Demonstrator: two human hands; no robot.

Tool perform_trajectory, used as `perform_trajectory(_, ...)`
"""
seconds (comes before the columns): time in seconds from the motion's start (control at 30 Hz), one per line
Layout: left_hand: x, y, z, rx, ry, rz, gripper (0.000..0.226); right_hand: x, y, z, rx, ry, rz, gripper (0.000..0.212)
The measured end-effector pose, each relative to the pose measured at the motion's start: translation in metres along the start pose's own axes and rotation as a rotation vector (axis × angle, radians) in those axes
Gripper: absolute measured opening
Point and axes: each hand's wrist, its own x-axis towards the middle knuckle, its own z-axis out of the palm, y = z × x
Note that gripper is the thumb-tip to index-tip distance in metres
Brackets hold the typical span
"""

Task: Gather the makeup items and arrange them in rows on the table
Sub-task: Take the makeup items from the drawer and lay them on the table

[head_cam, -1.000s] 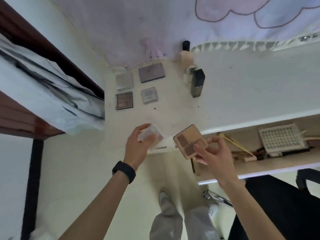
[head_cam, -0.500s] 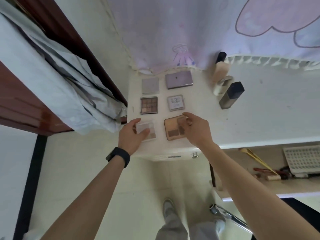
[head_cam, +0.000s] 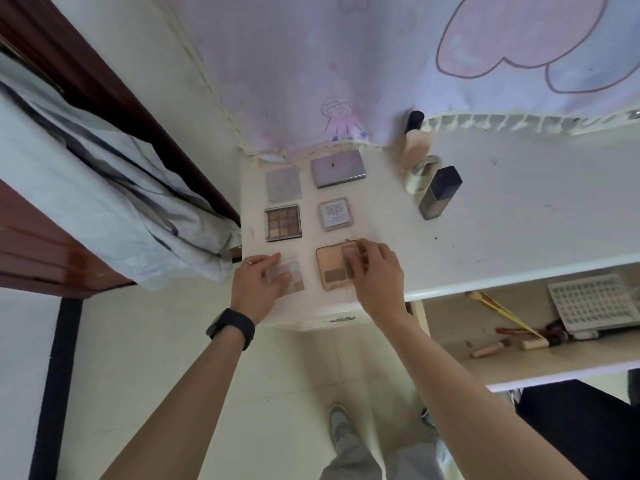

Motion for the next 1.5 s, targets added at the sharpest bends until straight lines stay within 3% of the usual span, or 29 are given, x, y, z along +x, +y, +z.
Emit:
perform_trajectory(0.33, -0.010, 0.016, 0.020, 0.089, 0.115, 0.025, 0.047, -0.020, 0.008, -0.017, 0.316, -0.072, 0.104, 0.039)
perform_trajectory(0.43, -0.024, 0.035, 0.043, 0.102, 0.220, 0.129, 0.042, -0.035, 0.022, -0.045, 0.493, -0.003, 0.215, 0.035)
perform_trajectory(0.53, -0.053, 0.063, 0.084, 0.088, 0.221, 0.302, 0.037, -0.069, 0.059, -0.079, 0.538, 0.088, 0.291, 0.019)
perform_trajectory(0.67, -0.106, 0.092, 0.157, 0.077, 0.084, 0.499, 0.039, -0.125, 0.126, -0.128, 0.377, 0.068, 0.395, 0.020)
perform_trajectory(0.8, -0.138, 0.108, 0.233, 0.130, -0.190, 0.603, 0.038, -0.160, 0.186, -0.167, -0.037, 0.116, 0.324, 0.015)
perform_trajectory(0.97, -0.119, 0.129, 0.311, 0.524, -0.470, 0.658, 0.053, -0.161, 0.242, -0.199, -0.468, 0.159, 0.192, 0.024)
perform_trajectory(1.2, -0.073, 0.163, 0.377, 0.979, -0.473, 0.839, 0.061, -0.136, 0.272, -0.208, -0.518, 0.132, 0.168, 0.031)
perform_trajectory(1.3, -0.064, 0.168, 0.393, 1.101, -0.444, 0.859, 0.042, -0.133, 0.278, -0.206, -0.509, 0.123, 0.148, 0.032)
perform_trajectory(1.4, -0.065, 0.176, 0.396, 1.170, -0.334, 1.007, 0.029, -0.134, 0.283, -0.205, -0.519, 0.095, 0.146, 0.033)
perform_trajectory(1.5, -0.071, 0.183, 0.394, 1.258, -0.353, 0.943, 0.017, -0.134, 0.286, -0.203, -0.507, 0.105, 0.133, 0.032)
